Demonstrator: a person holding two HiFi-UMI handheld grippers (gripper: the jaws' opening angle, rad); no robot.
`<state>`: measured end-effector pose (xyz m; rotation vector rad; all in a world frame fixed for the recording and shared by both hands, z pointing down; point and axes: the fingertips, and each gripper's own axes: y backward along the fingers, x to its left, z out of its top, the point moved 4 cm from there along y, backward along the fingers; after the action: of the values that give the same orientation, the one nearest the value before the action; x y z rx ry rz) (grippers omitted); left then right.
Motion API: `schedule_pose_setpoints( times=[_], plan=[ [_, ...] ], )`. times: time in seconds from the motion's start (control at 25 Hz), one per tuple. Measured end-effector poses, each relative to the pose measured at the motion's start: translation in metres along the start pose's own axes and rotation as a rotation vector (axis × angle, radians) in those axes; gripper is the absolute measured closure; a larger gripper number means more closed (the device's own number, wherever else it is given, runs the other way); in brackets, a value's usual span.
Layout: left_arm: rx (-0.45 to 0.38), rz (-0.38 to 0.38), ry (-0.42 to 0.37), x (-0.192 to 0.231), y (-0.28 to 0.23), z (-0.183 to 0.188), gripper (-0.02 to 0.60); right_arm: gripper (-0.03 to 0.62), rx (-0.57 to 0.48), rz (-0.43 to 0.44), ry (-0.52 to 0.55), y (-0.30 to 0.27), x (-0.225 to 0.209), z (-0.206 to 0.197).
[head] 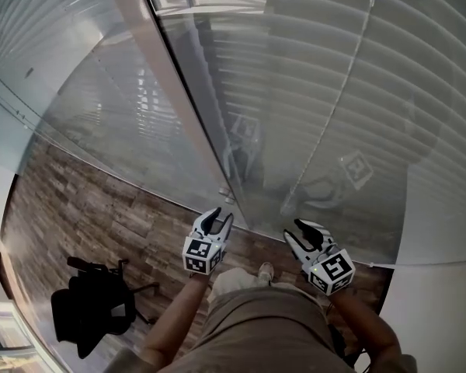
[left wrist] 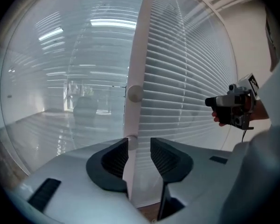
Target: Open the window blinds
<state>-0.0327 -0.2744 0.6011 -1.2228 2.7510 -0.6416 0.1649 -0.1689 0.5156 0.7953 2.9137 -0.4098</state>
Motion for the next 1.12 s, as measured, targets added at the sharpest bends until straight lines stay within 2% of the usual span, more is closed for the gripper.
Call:
schedule_pose_setpoints(
  times=[0.16,0.4,0.8,1.12],
  plan=[
    [0.009,0.036,-0.037,0.001,-0.014,0.002,0.437,0.457,0.007,0.021,-0.002,-0.001,-0.007,-0.003],
    [0.037,0.065,-0.04,0.011,-0.032,-0.012,0.424,0.457,0.029,0.026,-0.017,-0.007,-0.011,-0.008],
    [0.043,0.095,-0.05,0.022,-0.048,-0.012,0.422,0.457,0.024,0.004,-0.032,-0.016,-0.009,-0.007],
    [0.081,0.128,-0.087,0.021,-0.058,-0.014,0.422,0.457,0.009,-0.001,-0.038,-0.013,-0.014,-0.004]
  ],
)
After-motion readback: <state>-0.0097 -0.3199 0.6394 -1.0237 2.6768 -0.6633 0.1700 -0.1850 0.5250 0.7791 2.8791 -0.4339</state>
